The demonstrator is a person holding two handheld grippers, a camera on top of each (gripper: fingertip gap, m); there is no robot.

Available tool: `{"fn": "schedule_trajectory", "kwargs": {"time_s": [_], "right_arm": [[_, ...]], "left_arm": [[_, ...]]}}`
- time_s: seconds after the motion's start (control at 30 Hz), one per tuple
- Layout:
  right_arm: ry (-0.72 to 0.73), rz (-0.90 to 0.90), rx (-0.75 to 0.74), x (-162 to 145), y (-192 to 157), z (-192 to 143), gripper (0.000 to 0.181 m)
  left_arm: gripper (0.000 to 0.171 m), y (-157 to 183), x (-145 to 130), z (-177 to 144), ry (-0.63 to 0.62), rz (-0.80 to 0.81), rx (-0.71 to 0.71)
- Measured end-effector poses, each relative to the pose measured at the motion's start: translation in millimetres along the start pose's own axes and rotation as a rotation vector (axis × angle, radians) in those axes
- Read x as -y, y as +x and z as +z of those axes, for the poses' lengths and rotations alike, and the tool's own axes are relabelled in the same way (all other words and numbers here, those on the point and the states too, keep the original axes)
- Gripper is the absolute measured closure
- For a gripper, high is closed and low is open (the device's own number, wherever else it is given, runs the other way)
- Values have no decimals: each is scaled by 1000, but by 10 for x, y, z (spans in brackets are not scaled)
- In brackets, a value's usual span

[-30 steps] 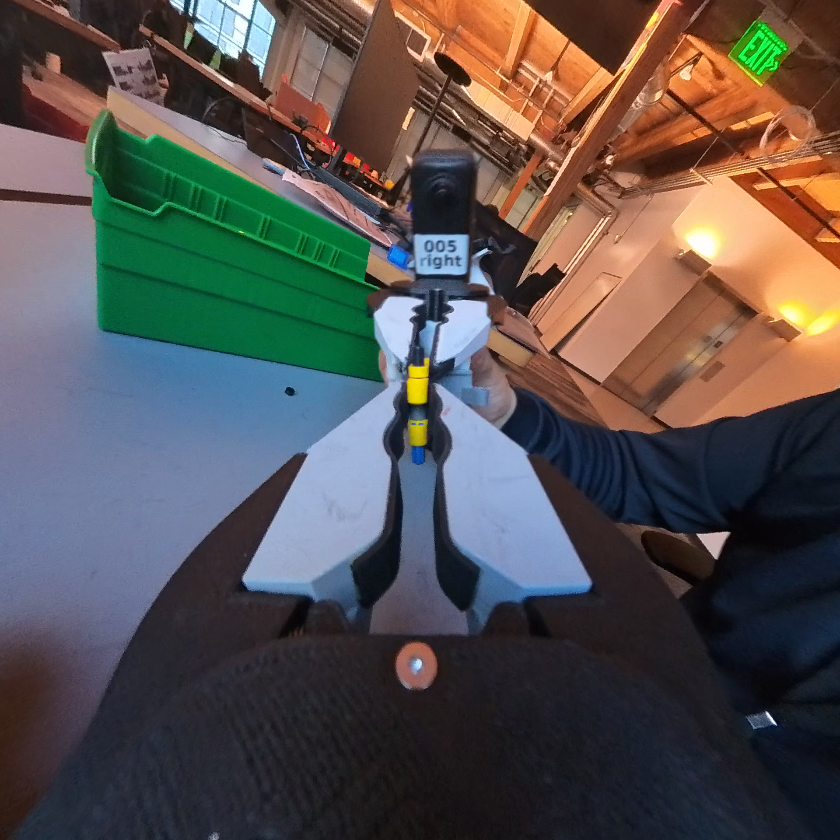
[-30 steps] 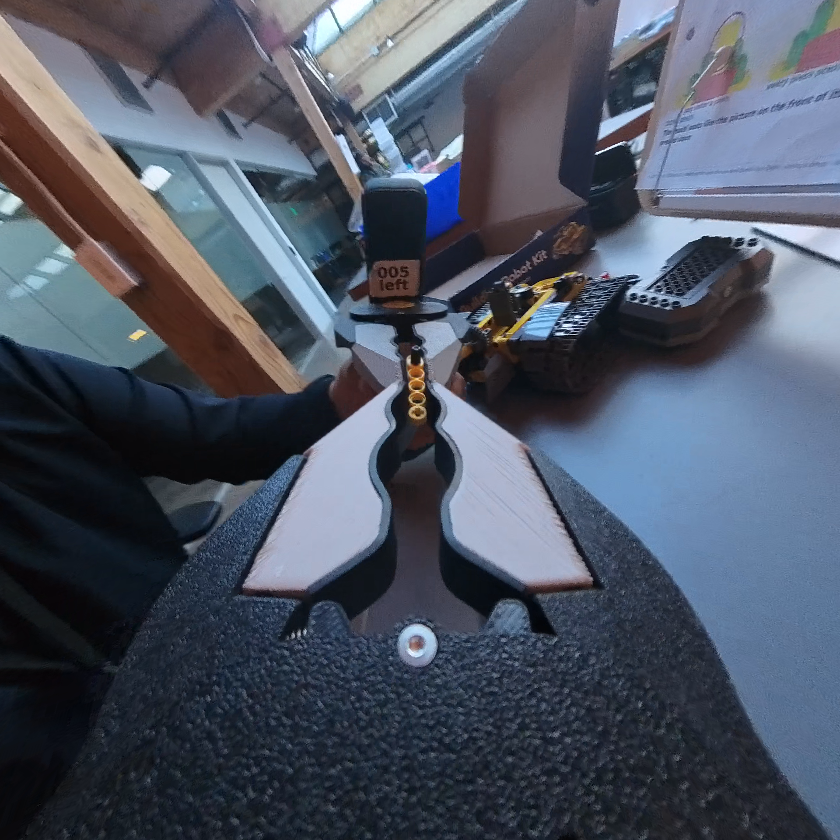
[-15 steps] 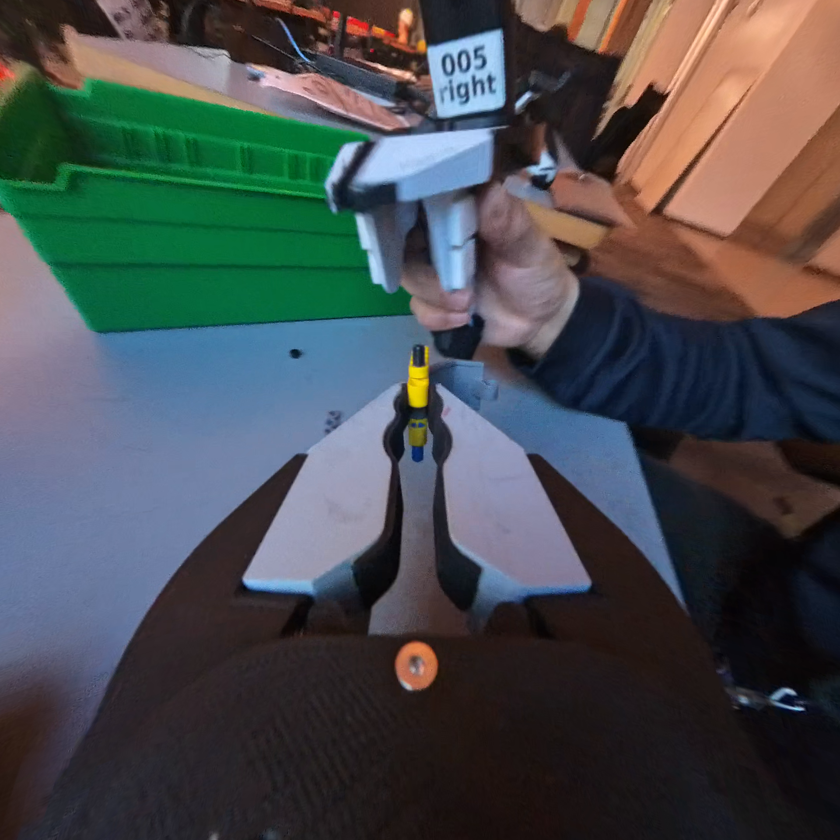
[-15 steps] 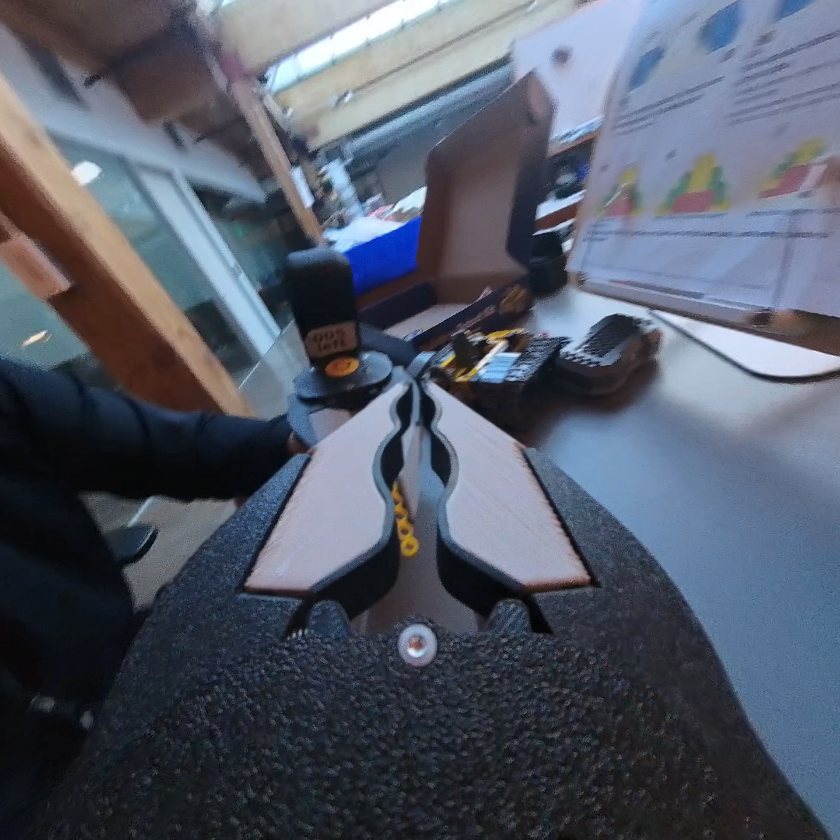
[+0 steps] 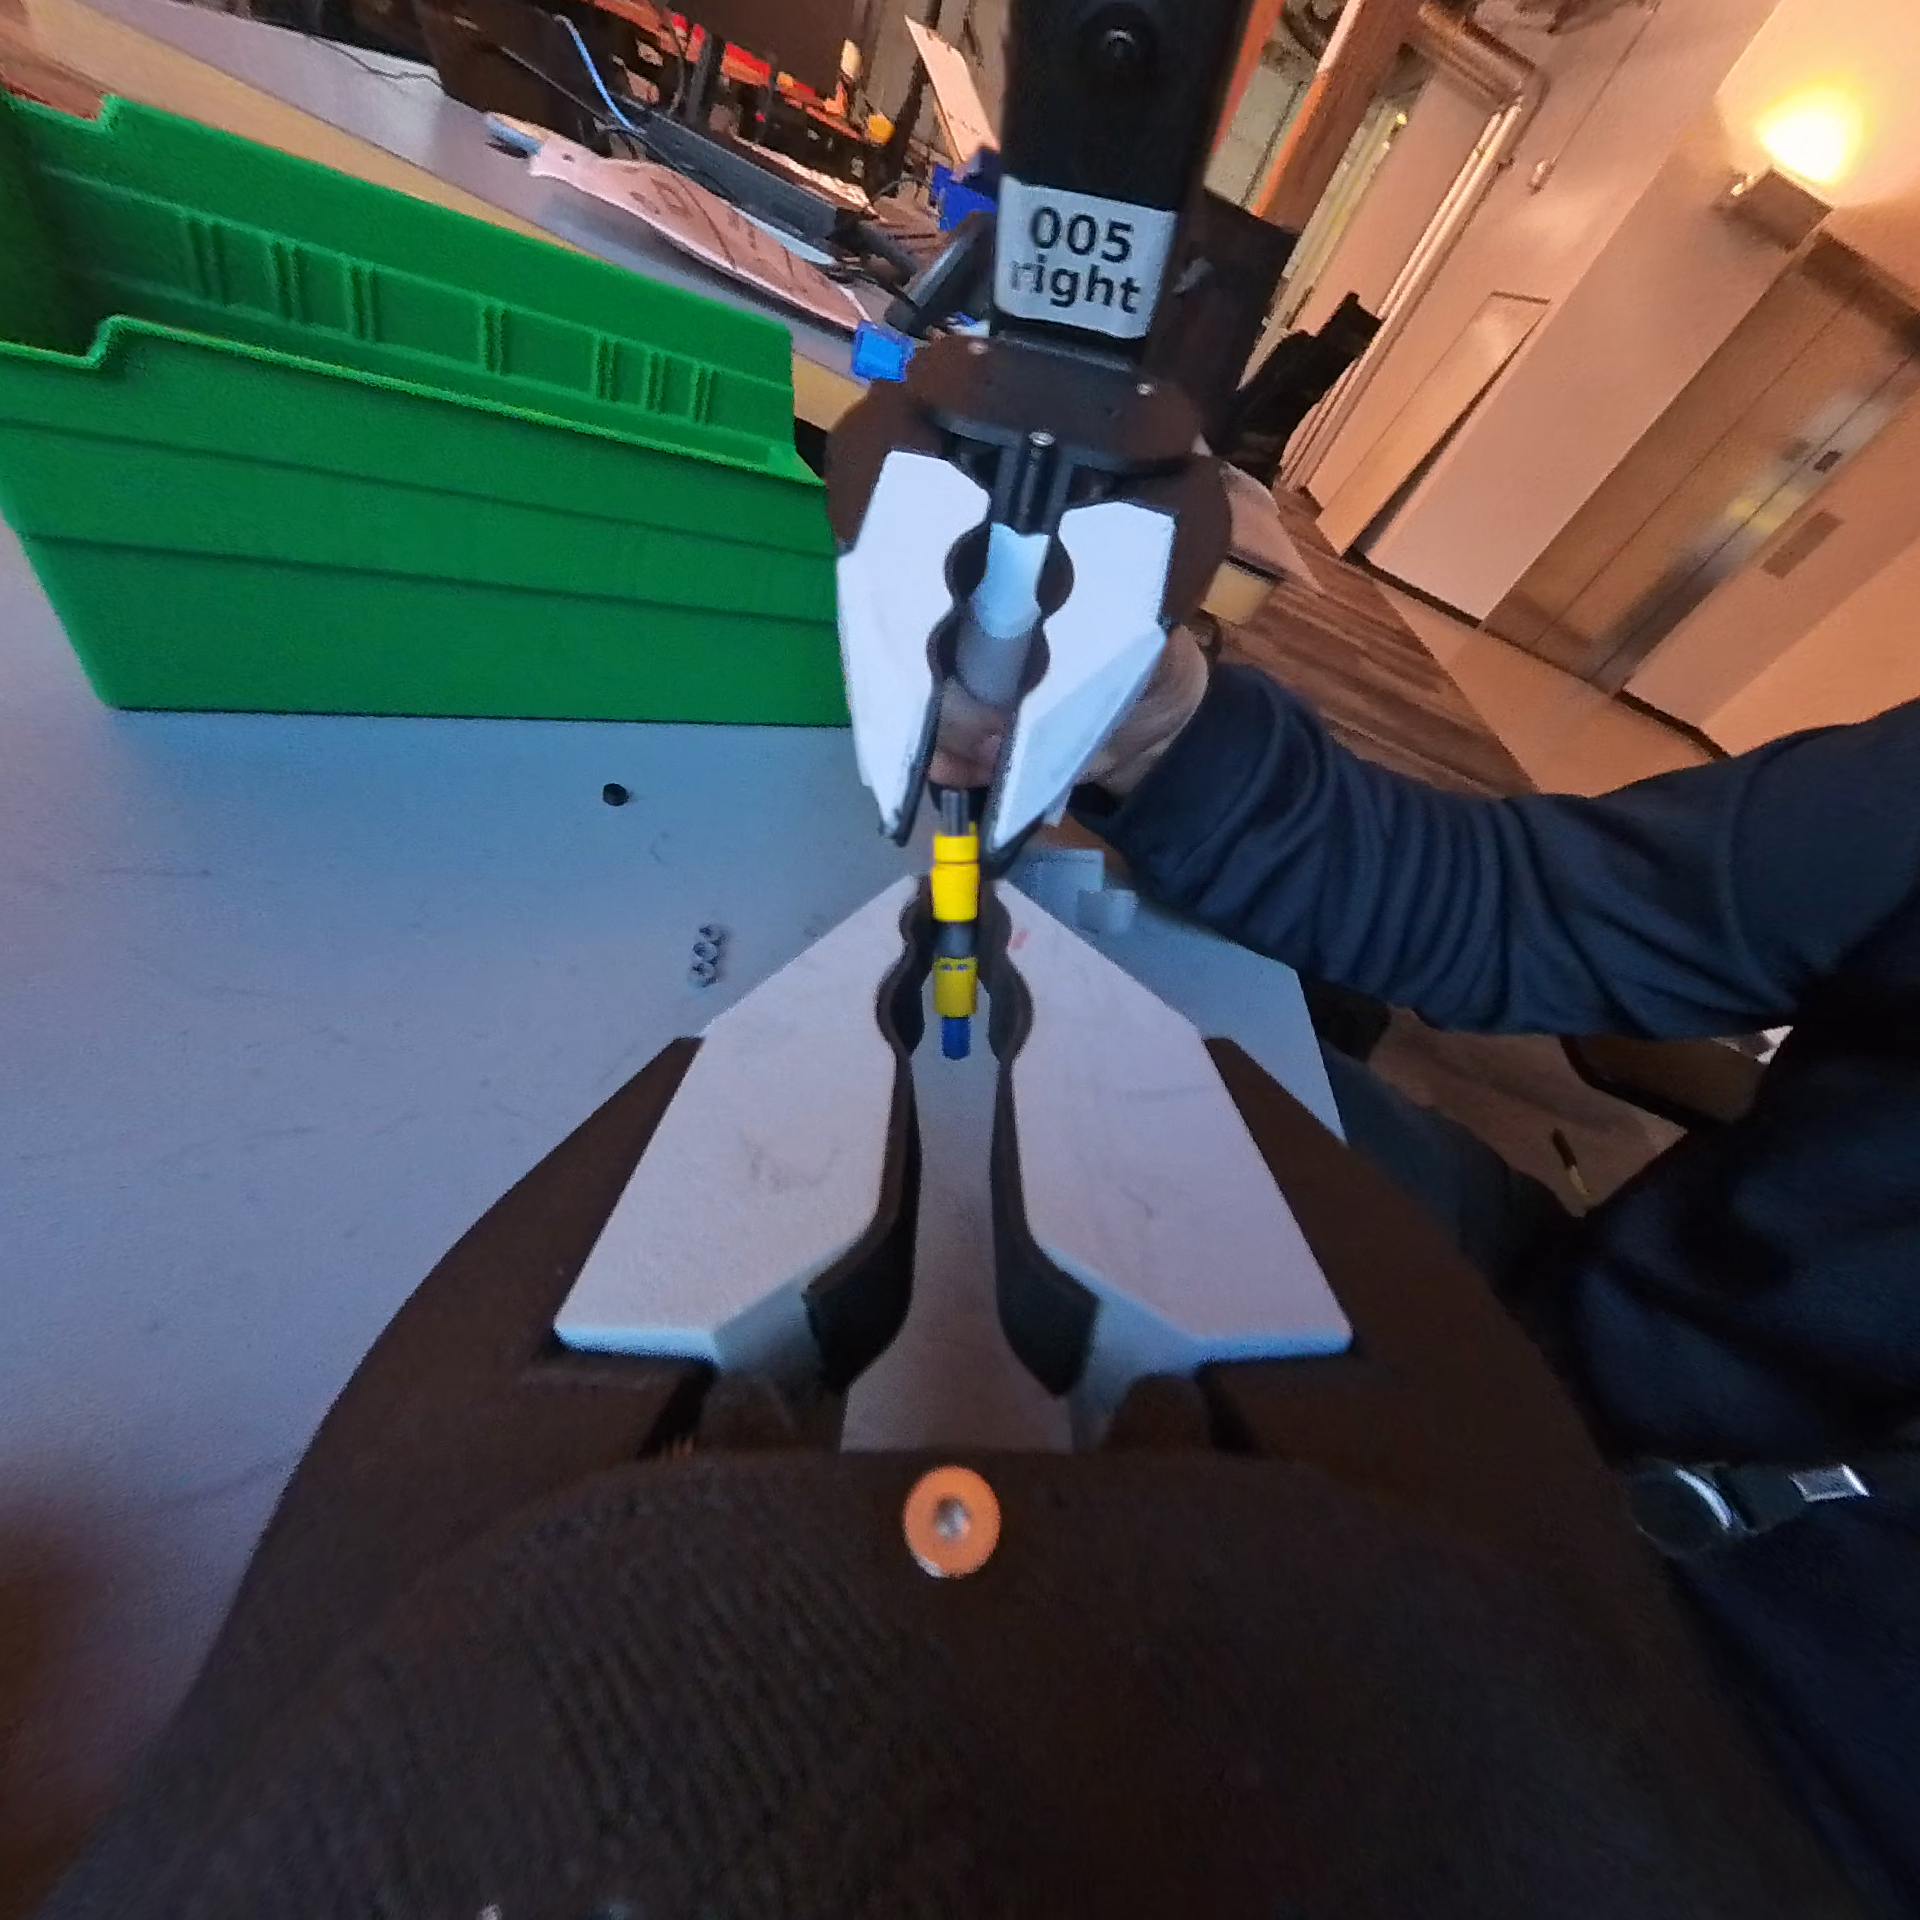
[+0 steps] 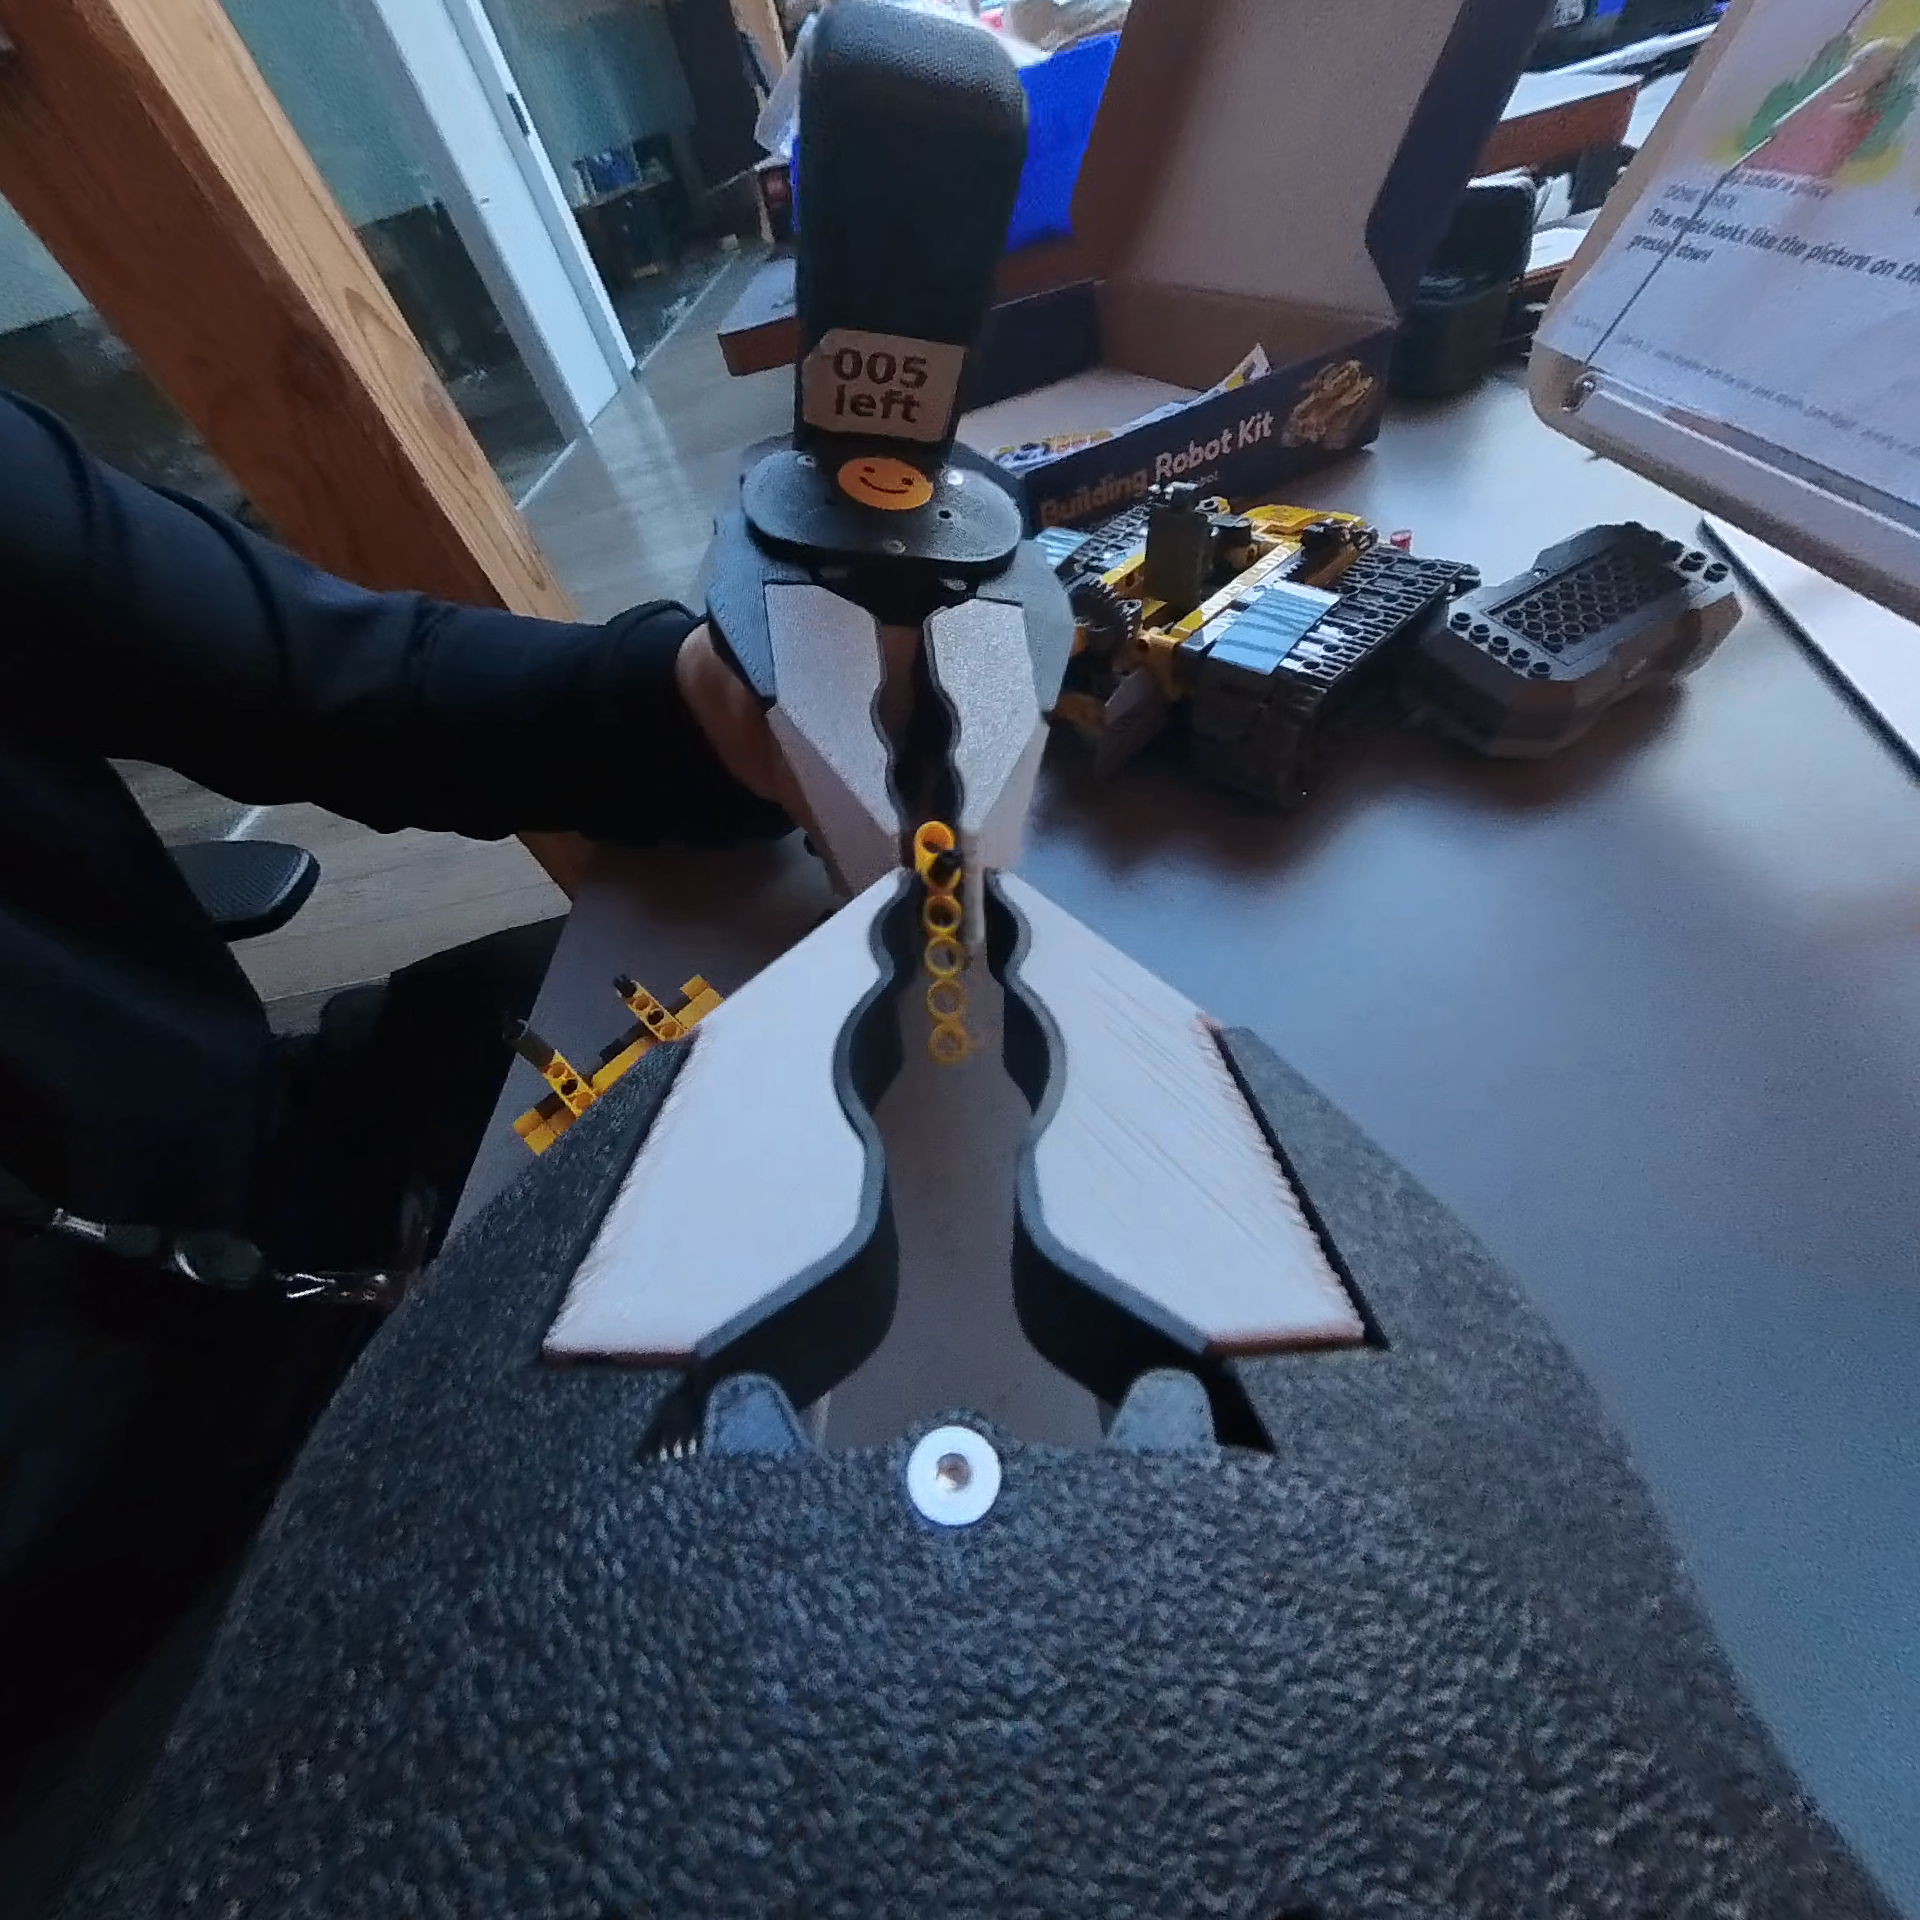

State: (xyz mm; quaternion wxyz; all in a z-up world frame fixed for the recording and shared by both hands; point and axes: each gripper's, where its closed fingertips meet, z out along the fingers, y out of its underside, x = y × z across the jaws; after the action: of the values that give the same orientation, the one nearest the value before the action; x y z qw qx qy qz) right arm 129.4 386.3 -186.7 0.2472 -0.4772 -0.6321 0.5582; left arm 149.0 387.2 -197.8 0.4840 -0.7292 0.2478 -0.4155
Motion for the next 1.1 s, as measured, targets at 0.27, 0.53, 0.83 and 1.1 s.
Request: {"fn": "schedule_trajectory", "kwargs": {"time_s": [0.27,0.53,0.83,1.1], "right_arm": [[6,30,37,-14,-34,33,178],[185,36,-63,311,-8,60,179],[622,237,-117,791,335,-731,181],[153,40,-60,307,50,-150,167]], "left_arm": [[166,-8,-38,21,-14,4,2],[166,-14,267,-119,174,-37,21],[167,-31,92,-80,127,-126,11],[167,-77,103,-74,120,-65,37]]}}
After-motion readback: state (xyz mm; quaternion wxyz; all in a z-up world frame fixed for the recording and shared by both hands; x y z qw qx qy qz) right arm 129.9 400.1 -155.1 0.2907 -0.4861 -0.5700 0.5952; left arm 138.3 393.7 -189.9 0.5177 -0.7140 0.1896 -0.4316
